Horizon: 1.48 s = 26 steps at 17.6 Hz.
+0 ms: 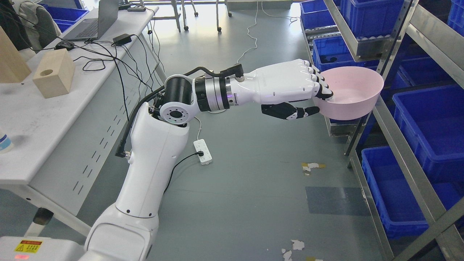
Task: Stack pink IKEA bowl on shelf middle layer
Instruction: 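Hold the bowl raised in the left hand while turning toward the other rack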
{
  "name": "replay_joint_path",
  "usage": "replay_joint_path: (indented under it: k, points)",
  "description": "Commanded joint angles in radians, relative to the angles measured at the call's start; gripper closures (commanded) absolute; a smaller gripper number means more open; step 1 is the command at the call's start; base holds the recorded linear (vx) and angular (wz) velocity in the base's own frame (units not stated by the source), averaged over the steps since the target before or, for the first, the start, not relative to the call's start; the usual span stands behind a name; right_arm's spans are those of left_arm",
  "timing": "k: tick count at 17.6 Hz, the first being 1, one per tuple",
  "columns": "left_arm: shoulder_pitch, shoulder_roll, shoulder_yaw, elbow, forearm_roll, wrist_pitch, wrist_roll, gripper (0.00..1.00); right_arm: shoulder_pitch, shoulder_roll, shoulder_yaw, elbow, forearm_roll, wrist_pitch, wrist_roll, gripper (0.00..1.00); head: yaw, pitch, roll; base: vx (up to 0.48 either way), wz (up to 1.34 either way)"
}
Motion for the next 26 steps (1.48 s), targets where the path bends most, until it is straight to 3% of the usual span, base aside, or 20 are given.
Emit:
replay_joint_path:
  k: [1, 15, 26]
  points:
    - [-0.002, 0.017, -0.006, -0.001, 0.0, -0.001, -0.001, 0.97, 0.003, -0.017, 0.0, -0.017, 0.0, 0.0, 0.0, 0.0, 0.0, 0.0, 0.0, 0.124, 0.02]
    - [-0.012, 0.017, -0.02, 0.001, 0.029, -0.001, 0.001, 0.97, 0.003, -0.017, 0.0, -0.017, 0.0, 0.0, 0.0, 0.0, 0.0, 0.0, 0.0, 0.054, 0.01]
    - [-0.126, 0.017, -0.035, 0.004, 0.044, -0.001, 0.004, 0.97, 0.003, -0.017, 0.0, -0.017, 0.0, 0.0, 0.0, 0.0, 0.0, 0.0, 0.0, 0.031, -0.13]
